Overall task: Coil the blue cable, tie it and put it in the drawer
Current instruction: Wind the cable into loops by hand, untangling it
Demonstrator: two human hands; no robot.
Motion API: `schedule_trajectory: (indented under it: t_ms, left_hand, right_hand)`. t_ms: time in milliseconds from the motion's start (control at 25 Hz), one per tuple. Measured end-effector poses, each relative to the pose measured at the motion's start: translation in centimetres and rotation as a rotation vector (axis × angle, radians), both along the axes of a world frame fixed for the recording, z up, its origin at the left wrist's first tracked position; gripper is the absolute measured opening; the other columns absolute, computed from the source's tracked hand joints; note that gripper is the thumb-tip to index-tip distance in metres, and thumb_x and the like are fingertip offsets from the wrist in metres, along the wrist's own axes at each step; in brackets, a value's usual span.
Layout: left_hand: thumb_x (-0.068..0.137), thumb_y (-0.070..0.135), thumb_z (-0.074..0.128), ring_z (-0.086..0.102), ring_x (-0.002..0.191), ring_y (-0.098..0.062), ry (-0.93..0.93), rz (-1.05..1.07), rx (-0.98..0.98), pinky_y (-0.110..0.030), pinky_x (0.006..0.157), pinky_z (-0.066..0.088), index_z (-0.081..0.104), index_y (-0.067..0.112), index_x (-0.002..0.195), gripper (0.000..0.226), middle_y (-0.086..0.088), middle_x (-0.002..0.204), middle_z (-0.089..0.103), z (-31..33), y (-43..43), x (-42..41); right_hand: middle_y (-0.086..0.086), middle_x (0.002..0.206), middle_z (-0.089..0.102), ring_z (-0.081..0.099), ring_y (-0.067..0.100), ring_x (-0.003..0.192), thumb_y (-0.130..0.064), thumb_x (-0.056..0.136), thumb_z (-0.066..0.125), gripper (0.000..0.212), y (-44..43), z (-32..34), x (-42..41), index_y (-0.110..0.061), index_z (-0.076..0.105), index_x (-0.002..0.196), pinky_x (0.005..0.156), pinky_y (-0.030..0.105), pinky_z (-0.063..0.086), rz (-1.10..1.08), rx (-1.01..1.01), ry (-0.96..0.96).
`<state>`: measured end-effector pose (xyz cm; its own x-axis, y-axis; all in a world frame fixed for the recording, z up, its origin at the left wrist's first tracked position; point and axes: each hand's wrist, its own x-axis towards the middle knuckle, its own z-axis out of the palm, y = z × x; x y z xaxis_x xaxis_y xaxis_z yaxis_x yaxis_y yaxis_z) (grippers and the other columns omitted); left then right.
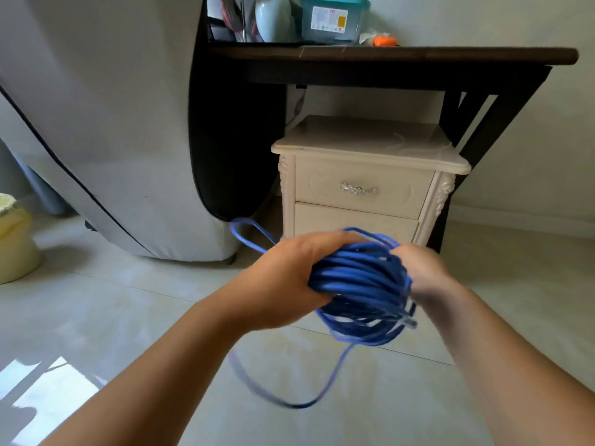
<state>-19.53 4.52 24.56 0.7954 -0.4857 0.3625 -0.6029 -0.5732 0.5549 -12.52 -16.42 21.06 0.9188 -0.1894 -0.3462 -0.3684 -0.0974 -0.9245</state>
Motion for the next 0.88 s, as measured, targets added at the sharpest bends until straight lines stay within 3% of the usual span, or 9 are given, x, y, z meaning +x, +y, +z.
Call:
schedule_trajectory:
  t_ms: [80, 200, 280, 320, 400, 480, 560, 760, 880]
  left_hand:
    - [0.081, 0.001, 0.072, 0.064, 0.096, -0.002, -0.012, 0.108, -0.171, -0.019, 0.082, 0.051, 0.058, 0.026, 0.127, 0.054, 0.013, 0.106, 0.067, -0.5, 1.0, 0.5]
    - [0.084, -0.003, 0.072, 0.067, 0.092, -0.004, 0.204, 0.313, -0.516, -0.026, 0.082, 0.053, 0.062, 0.026, 0.118, 0.047, 0.007, 0.099, 0.071, -1.7, 3.3, 1.6]
    - [0.084, -0.008, 0.068, 0.067, 0.095, -0.013, 0.302, 0.342, -0.703, -0.037, 0.088, 0.055, 0.063, 0.026, 0.117, 0.047, -0.004, 0.105, 0.070, -1.7, 4.4, 2.1]
    - [0.085, -0.011, 0.066, 0.066, 0.095, -0.017, 0.335, 0.321, -0.756, -0.041, 0.091, 0.054, 0.063, 0.025, 0.116, 0.048, -0.009, 0.109, 0.069, -1.6, 4.5, 2.3]
    - [0.084, -0.012, 0.065, 0.063, 0.096, -0.021, 0.383, 0.268, -0.819, -0.043, 0.094, 0.052, 0.064, 0.024, 0.116, 0.048, -0.013, 0.110, 0.068, -1.5, 4.0, 2.5]
    - [0.082, -0.009, 0.067, 0.062, 0.096, -0.021, 0.423, 0.244, -0.847, -0.043, 0.094, 0.050, 0.064, 0.023, 0.116, 0.048, -0.009, 0.106, 0.067, -1.9, 3.5, 2.8]
    - [0.083, -0.008, 0.066, 0.060, 0.097, -0.025, 0.465, 0.249, -0.884, -0.047, 0.097, 0.049, 0.065, 0.023, 0.117, 0.046, -0.011, 0.106, 0.066, -2.1, 3.5, 3.0]
    - [0.088, -0.011, 0.056, 0.054, 0.078, -0.021, 0.563, 0.315, -1.083, -0.040, 0.083, 0.045, 0.066, 0.019, 0.113, 0.040, -0.005, 0.083, 0.061, -2.1, 3.7, 3.2]
    - [0.089, -0.010, 0.056, 0.055, 0.072, -0.016, 0.609, 0.296, -1.114, -0.035, 0.076, 0.045, 0.066, 0.020, 0.112, 0.039, 0.001, 0.074, 0.060, -2.0, 3.1, 3.0]
  right_hand:
    - [0.005, 0.059, 0.052, 0.047, 0.019, 0.040, 0.013, 0.076, 0.046, 0.032, -1.6, -0.4, 1.3, -0.013, 0.059, 0.088, 0.039, 0.020, 0.039, -0.069, -0.048, -0.029]
    - [0.013, 0.081, 0.056, 0.054, 0.024, 0.062, 0.000, 0.084, 0.062, 0.035, -2.9, -2.1, 2.1, -0.009, 0.053, 0.117, 0.059, 0.032, 0.046, 0.035, -0.152, -0.005]
    - [0.013, 0.107, 0.056, 0.058, 0.026, 0.089, -0.045, 0.080, 0.074, 0.070, -2.7, -2.8, 2.0, -0.011, 0.043, 0.134, 0.084, 0.038, 0.049, 0.131, -0.428, 0.023]
    - [0.009, 0.112, 0.055, 0.056, 0.024, 0.096, -0.067, 0.075, 0.067, 0.085, -2.2, -2.6, 1.8, -0.016, 0.040, 0.138, 0.096, 0.040, 0.046, 0.170, -0.485, -0.022]
    - [-0.006, 0.119, 0.056, 0.051, 0.014, 0.109, -0.083, 0.076, 0.045, 0.082, -0.3, -0.8, 0.8, -0.028, 0.046, 0.137, 0.108, 0.038, 0.034, 0.281, -0.255, -0.167]
    - [-0.006, 0.134, 0.058, 0.050, 0.010, 0.125, -0.088, 0.069, 0.039, 0.091, 1.1, 0.6, -0.4, -0.033, 0.047, 0.142, 0.110, 0.035, 0.028, 0.508, 0.106, -0.207]
    - [0.000, 0.137, 0.060, 0.053, 0.016, 0.129, -0.089, 0.059, 0.054, 0.104, 1.9, 1.1, -1.1, -0.033, 0.040, 0.146, 0.112, 0.038, 0.030, 0.710, 0.251, -0.236]
    - [-0.017, 0.143, 0.044, 0.060, -0.001, 0.117, -0.064, 0.039, 0.090, 0.140, 2.7, 0.3, -2.2, -0.049, 0.005, 0.149, 0.106, 0.029, 0.037, 0.856, 0.062, -0.285]
    - [-0.008, 0.132, 0.061, 0.065, 0.007, 0.111, -0.049, 0.053, 0.084, 0.112, 4.0, -0.3, -2.6, -0.042, 0.024, 0.148, 0.102, 0.032, 0.045, 0.723, 0.124, -0.288]
